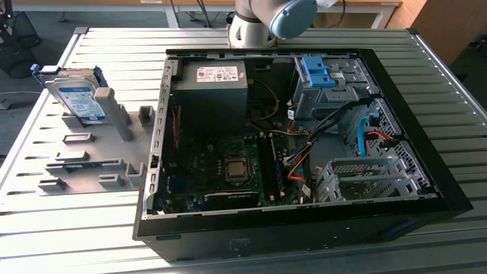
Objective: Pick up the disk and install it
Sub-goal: 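Pick up the disk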
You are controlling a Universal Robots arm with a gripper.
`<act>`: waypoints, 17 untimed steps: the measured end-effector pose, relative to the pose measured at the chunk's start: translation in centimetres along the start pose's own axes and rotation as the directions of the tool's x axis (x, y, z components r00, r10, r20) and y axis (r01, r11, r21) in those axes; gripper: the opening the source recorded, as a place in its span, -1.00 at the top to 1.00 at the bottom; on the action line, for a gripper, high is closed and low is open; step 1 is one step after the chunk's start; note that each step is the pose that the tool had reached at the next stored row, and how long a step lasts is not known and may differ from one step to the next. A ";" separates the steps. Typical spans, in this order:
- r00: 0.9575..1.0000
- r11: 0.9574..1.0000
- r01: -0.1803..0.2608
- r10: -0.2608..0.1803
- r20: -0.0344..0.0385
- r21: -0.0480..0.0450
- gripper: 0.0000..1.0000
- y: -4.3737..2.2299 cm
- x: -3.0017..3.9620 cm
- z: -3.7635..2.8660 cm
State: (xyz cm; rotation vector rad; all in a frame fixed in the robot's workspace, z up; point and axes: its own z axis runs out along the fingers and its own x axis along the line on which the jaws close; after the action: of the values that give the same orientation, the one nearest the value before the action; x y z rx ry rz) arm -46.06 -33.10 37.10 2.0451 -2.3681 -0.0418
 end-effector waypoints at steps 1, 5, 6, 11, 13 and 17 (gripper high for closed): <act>1.000 1.000 0.000 0.000 0.000 0.000 0.79 -0.07 -0.01 0.00; 1.000 1.000 0.000 0.000 0.000 0.000 0.79 -0.44 -0.06 0.00; 1.000 1.000 0.000 0.000 0.000 0.000 0.79 -0.52 -0.08 -0.01; 1.000 1.000 0.000 0.000 0.000 0.000 0.79 -0.73 -0.11 -0.01; 1.000 1.000 0.000 0.000 0.000 0.000 0.79 -0.74 -0.11 -0.01; 1.000 1.000 0.000 0.000 0.000 0.000 0.65 -0.74 -0.11 -0.01</act>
State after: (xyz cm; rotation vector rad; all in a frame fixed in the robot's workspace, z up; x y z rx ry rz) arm -45.31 -33.11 37.09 2.0451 -2.3681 -0.0418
